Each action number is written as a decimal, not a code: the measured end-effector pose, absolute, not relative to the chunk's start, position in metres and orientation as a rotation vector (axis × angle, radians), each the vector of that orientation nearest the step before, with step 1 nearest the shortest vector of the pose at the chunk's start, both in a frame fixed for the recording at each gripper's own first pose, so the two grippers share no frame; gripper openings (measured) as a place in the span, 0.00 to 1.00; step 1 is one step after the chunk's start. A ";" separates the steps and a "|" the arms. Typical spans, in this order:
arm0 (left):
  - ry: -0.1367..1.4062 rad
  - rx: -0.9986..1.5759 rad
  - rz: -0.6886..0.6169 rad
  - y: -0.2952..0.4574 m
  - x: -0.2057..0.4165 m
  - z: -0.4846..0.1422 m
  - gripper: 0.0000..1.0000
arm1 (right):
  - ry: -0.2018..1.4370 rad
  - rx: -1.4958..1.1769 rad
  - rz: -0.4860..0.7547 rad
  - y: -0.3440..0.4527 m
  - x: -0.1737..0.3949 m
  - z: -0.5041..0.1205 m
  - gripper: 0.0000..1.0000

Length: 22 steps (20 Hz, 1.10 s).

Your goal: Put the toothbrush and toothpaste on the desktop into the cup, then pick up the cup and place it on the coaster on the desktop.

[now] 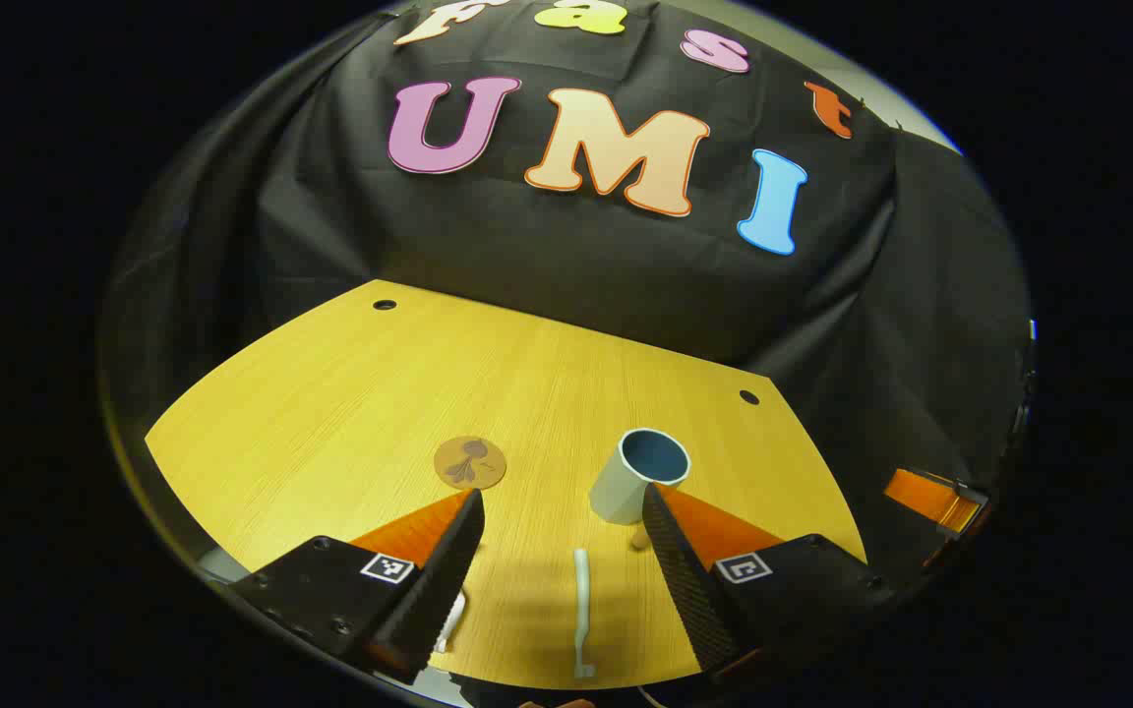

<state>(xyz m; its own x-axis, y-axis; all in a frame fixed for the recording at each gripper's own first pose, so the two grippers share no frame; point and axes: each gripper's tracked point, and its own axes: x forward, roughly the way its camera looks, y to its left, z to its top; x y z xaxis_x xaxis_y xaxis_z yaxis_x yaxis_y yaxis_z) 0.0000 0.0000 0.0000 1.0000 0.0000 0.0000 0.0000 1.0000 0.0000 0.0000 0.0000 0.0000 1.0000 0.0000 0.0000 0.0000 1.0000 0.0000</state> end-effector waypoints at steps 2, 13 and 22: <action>-0.002 0.003 0.001 -0.003 -0.003 -0.004 0.95 | -0.001 0.012 -0.012 -0.010 -0.006 -0.003 0.98; 0.007 0.030 -0.022 -0.016 -0.021 -0.019 0.95 | 0.008 0.033 -0.051 -0.023 -0.039 -0.028 0.98; 0.008 0.016 0.025 0.019 -0.030 -0.024 0.95 | 0.050 -0.026 0.016 0.019 -0.027 -0.040 0.98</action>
